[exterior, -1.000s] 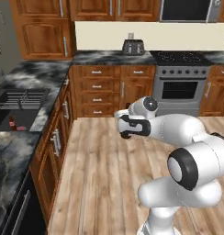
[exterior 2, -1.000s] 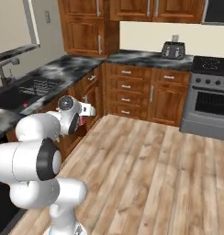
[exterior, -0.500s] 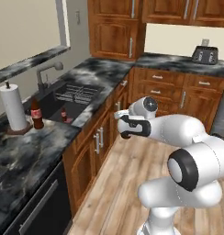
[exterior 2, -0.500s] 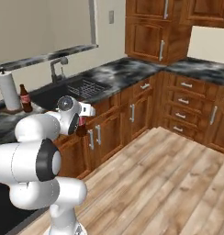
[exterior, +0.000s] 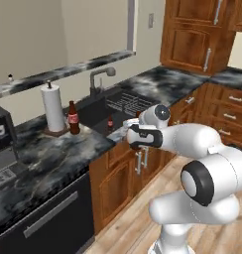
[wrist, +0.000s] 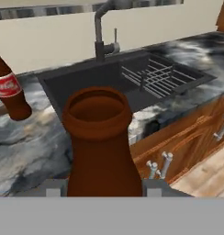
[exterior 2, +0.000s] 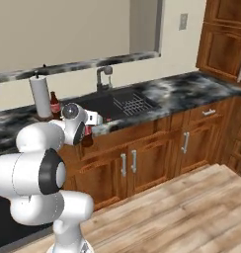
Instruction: Place the large bottle from the dining counter next to the other large bottle outside the sink, and place the small bottle from the dining counter next to the other small bottle inside the sink.
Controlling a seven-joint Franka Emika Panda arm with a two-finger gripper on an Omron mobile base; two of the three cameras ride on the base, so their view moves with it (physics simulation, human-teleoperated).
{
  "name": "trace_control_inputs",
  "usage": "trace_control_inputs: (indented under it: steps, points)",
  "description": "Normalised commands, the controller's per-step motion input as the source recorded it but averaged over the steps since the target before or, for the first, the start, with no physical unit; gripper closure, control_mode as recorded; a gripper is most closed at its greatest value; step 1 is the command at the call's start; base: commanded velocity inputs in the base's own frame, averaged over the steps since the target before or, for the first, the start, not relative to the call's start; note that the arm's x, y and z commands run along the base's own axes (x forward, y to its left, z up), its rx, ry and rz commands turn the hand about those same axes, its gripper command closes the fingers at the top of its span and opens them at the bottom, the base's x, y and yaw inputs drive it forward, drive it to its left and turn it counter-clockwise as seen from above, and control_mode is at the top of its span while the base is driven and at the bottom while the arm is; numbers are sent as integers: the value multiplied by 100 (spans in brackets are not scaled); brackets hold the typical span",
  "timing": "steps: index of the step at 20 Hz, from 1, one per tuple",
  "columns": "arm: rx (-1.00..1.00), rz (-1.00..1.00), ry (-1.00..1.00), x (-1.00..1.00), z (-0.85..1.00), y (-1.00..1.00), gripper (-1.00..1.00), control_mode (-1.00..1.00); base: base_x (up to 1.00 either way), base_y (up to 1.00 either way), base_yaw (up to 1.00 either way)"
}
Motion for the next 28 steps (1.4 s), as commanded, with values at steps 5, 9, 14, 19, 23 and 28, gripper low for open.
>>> trace_control_inputs:
  steps: [5,9,14,19,23,28]
  points:
    - [0,0,0,0,0,0,100,100,46,-39,61]
    - [0,0,0,0,0,0,100,100,47,-41,57]
    - [0,0,0,0,0,0,100,100,31,-37,43]
    - [0,0,0,0,0,0,100,100,31,-45,25]
    - [0,0,0,0,0,0,100,100,45,-42,15]
    - [0,0,0,0,0,0,100,100,49,-34,9]
